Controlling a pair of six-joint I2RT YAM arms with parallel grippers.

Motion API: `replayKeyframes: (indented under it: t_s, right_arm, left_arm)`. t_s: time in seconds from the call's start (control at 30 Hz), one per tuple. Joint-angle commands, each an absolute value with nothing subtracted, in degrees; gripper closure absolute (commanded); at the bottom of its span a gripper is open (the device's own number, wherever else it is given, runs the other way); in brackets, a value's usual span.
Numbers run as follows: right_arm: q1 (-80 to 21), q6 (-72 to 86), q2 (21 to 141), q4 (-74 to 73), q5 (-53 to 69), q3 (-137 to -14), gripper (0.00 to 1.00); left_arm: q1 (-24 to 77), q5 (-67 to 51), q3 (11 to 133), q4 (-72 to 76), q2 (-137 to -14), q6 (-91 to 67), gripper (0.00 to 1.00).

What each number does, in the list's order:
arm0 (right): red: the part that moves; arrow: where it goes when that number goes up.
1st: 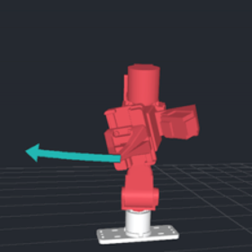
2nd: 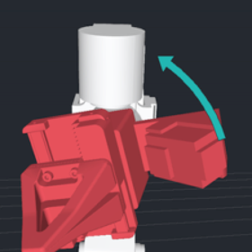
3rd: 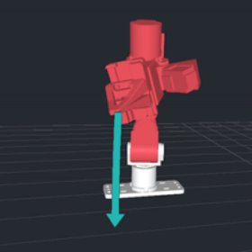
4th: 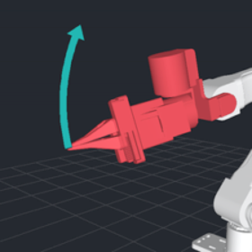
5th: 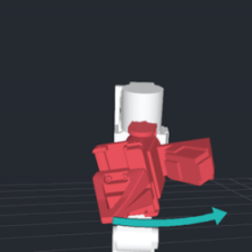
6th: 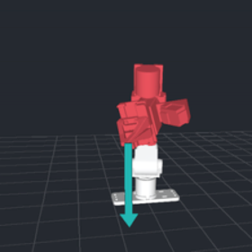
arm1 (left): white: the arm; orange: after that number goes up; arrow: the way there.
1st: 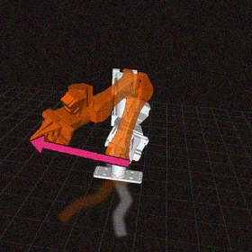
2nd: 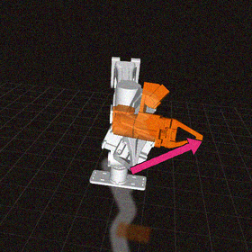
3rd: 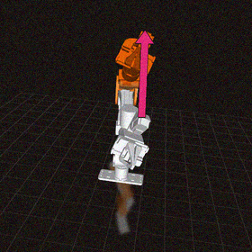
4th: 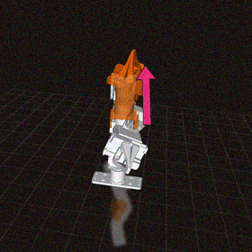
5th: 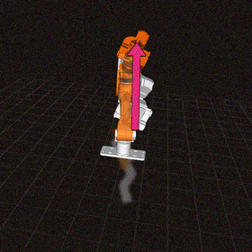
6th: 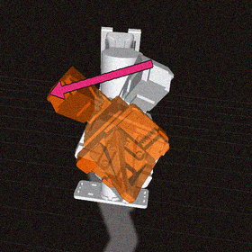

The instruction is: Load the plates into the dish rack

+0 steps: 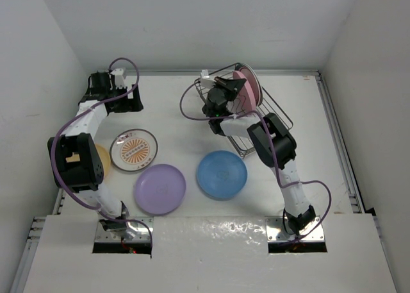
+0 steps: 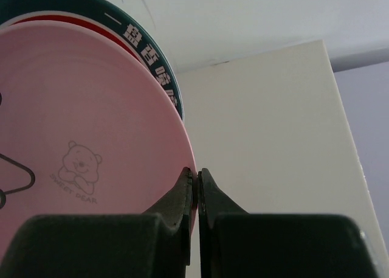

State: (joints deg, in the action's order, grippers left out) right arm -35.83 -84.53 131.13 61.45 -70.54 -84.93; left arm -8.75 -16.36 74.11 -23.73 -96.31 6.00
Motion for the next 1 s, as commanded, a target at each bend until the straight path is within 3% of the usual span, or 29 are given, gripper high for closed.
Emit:
replayKeyframes:
  t_s: [0.0,0.2,0.23,0.27,0.53,0.87,0.93,0.97]
  right_arm:
    - [-34.11,-76.84,128.58,57.49,-71.02,-87.01,1.0]
    - [-32.7,-74.97,128.67,55.64,-70.66,-88.51,1.0]
    - [-32.7,-74.97,128.67,55.9,-70.66,-88.16,0.97]
    - [-32.78,-75.06,128.58,56.07,-70.75,-87.98,0.85]
    - [-34.45,-78.66,126.3,57.65,-69.7,-87.01,0.75]
    - [-40.95,-83.67,118.66,61.26,-69.08,-86.22,0.43]
    - [-42.44,-77.4,117.17,55.15,-70.39,-87.53,0.34]
    - [-42.89,-70.47,114.46,45.19,-71.53,-88.93,0.31]
  left_arm:
    - [-9.4,-16.88,74.0,-22.06,-94.13,6.59,0.03]
    - [-9.49,-16.88,73.83,-21.89,-94.22,6.59,0.03]
    - [-9.49,-16.96,73.83,-21.8,-94.31,6.59,0.03]
    - [-9.49,-16.96,73.83,-21.8,-94.31,6.59,0.03]
    - [-9.49,-17.23,73.56,-21.97,-94.48,6.68,0.03]
    - [-9.49,-17.58,74.18,-21.97,-94.66,6.77,0.03]
    - [-9.49,-17.49,74.27,-22.06,-94.75,6.86,0.03]
    - [-9.41,-17.49,74.44,-22.06,-94.75,6.86,0.03]
